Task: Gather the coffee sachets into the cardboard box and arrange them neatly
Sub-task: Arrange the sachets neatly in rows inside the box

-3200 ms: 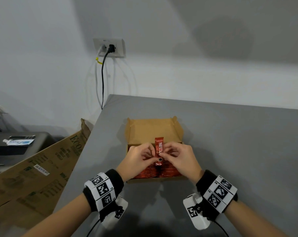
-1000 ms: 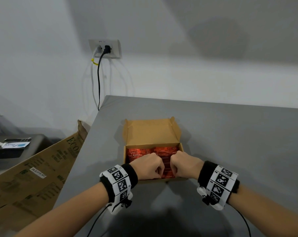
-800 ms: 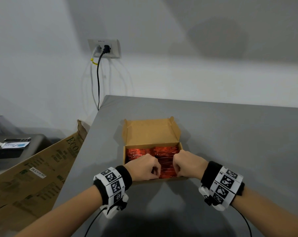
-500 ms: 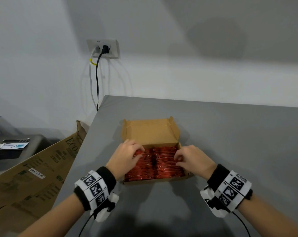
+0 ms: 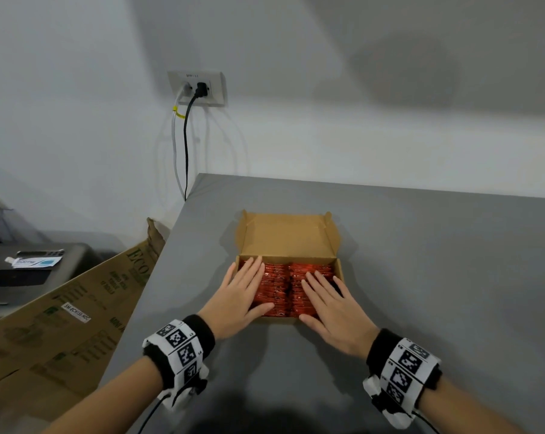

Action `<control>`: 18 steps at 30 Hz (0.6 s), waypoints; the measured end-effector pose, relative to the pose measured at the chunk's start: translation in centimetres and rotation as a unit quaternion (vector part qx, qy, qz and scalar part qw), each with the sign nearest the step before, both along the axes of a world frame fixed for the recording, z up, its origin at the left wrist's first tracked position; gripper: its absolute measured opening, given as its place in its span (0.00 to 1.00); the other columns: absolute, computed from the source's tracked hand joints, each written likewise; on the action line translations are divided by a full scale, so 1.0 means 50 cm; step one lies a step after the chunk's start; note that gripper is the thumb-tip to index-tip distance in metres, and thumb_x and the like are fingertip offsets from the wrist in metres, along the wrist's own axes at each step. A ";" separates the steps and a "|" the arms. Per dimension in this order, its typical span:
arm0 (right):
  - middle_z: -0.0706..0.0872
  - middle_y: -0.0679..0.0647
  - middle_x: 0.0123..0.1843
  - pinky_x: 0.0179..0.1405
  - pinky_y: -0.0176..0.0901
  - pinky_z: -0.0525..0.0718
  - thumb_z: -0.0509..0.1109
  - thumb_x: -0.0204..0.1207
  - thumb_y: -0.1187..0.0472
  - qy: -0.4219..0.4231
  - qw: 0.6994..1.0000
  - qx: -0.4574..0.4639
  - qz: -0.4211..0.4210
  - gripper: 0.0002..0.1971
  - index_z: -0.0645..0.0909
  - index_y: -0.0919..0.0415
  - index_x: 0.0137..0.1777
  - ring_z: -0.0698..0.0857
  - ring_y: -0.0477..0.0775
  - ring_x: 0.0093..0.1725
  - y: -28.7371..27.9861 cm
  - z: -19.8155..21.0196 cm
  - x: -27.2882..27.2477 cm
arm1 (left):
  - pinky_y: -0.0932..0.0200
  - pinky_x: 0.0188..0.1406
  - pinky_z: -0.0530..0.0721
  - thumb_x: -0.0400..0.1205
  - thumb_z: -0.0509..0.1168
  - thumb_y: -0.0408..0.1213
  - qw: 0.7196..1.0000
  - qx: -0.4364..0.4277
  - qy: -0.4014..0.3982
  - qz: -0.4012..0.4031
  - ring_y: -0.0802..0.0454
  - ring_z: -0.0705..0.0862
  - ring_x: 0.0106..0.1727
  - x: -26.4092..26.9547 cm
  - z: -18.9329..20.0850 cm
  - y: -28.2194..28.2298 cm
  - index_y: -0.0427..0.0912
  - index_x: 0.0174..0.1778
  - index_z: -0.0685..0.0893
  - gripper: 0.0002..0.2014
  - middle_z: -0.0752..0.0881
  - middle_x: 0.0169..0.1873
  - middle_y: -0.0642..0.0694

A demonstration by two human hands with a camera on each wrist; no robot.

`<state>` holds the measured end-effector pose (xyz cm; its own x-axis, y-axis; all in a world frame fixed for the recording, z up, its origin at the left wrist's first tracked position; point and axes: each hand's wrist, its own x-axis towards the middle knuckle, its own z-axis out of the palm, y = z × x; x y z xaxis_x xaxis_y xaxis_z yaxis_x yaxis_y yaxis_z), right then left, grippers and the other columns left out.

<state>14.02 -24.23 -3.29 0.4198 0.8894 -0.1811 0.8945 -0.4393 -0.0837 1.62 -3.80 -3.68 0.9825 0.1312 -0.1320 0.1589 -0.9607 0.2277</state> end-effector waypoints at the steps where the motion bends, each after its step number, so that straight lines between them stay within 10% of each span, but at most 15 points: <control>1: 0.40 0.53 0.83 0.81 0.55 0.35 0.25 0.71 0.30 0.019 0.999 0.021 -0.021 0.45 0.42 0.58 0.82 0.35 0.50 0.80 -0.002 0.007 0.005 | 0.50 0.80 0.39 0.72 0.33 0.75 0.996 -0.081 -0.028 0.039 0.51 0.37 0.81 -0.001 0.006 0.005 0.41 0.81 0.37 0.50 0.33 0.79 0.46; 5: 0.43 0.58 0.84 0.81 0.55 0.56 0.43 0.68 0.24 0.111 0.974 0.107 -0.165 0.49 0.37 0.54 0.83 0.49 0.58 0.83 -0.024 0.032 0.026 | 0.54 0.76 0.65 0.57 0.68 0.74 0.886 -0.429 -0.019 0.174 0.56 0.65 0.75 0.001 0.046 0.045 0.46 0.82 0.38 0.67 0.57 0.81 0.46; 7: 0.56 0.62 0.80 0.74 0.50 0.68 0.55 0.74 0.32 0.161 0.957 0.105 -0.218 0.48 0.36 0.58 0.82 0.63 0.60 0.78 -0.022 0.036 0.035 | 0.52 0.73 0.71 0.50 0.76 0.69 0.895 -0.418 0.029 0.155 0.57 0.74 0.68 0.010 0.054 0.069 0.47 0.82 0.45 0.70 0.71 0.74 0.49; 12: 0.67 0.64 0.73 0.67 0.52 0.74 0.56 0.83 0.46 0.185 0.944 0.086 -0.260 0.40 0.37 0.65 0.81 0.73 0.64 0.70 0.023 0.019 0.067 | 0.64 0.65 0.71 0.61 0.83 0.35 0.929 -0.344 0.088 0.102 0.58 0.71 0.68 0.045 0.066 0.061 0.42 0.80 0.37 0.65 0.69 0.66 0.56; 15: 0.68 0.65 0.75 0.68 0.54 0.70 0.57 0.84 0.53 0.187 0.934 0.109 -0.284 0.37 0.39 0.67 0.82 0.71 0.65 0.72 0.039 0.022 0.094 | 0.67 0.61 0.71 0.63 0.82 0.36 0.933 -0.331 0.057 0.131 0.59 0.71 0.65 0.062 0.056 0.064 0.40 0.80 0.37 0.64 0.69 0.64 0.57; 18: 0.76 0.67 0.68 0.63 0.54 0.73 0.58 0.83 0.59 0.184 0.922 0.151 -0.306 0.27 0.56 0.70 0.77 0.75 0.68 0.68 0.049 0.023 0.125 | 0.56 0.70 0.73 0.61 0.83 0.38 0.921 -0.350 -0.009 0.172 0.53 0.77 0.67 0.075 0.034 0.081 0.39 0.79 0.59 0.54 0.78 0.67 0.47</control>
<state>20.27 -21.76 -2.15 0.8194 0.5391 -0.1946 0.3734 -0.7597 -0.5325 5.39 0.25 -1.98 0.9017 0.3233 -0.2872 0.4166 -0.4714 0.7774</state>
